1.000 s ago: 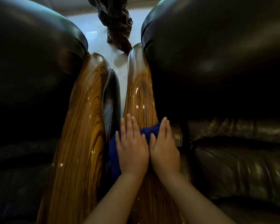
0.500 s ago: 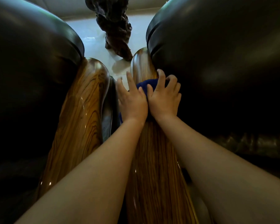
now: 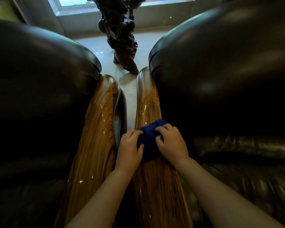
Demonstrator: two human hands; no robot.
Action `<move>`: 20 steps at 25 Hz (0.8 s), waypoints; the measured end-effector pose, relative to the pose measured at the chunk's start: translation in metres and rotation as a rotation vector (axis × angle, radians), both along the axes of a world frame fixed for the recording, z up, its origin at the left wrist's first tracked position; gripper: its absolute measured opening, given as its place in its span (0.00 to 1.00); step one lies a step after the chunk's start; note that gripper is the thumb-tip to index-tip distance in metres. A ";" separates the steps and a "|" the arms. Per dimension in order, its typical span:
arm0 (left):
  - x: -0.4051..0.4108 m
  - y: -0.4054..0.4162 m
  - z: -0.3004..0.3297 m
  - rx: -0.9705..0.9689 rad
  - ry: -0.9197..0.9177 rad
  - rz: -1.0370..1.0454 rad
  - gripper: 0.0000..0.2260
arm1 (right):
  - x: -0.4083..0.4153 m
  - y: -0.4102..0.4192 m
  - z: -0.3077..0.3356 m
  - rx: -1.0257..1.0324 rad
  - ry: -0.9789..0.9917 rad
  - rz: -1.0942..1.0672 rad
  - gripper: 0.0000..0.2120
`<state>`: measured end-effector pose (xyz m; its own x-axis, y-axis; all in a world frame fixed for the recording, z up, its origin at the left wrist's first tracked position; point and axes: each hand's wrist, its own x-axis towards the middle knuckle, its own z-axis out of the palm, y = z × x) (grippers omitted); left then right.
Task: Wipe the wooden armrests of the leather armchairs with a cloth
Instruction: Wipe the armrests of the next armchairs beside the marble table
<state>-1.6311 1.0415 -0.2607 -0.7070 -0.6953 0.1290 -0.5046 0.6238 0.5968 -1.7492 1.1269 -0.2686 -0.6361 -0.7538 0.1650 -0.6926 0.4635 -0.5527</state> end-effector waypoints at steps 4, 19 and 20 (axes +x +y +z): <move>0.033 0.044 0.018 0.115 -0.114 -0.023 0.13 | 0.031 0.043 0.013 0.220 0.010 0.051 0.14; 0.072 0.101 0.162 0.275 0.000 0.047 0.08 | 0.030 0.154 0.162 -0.005 -0.307 0.082 0.09; 0.073 0.105 0.181 0.255 0.022 0.036 0.07 | 0.029 0.159 0.183 -0.014 -0.311 0.095 0.10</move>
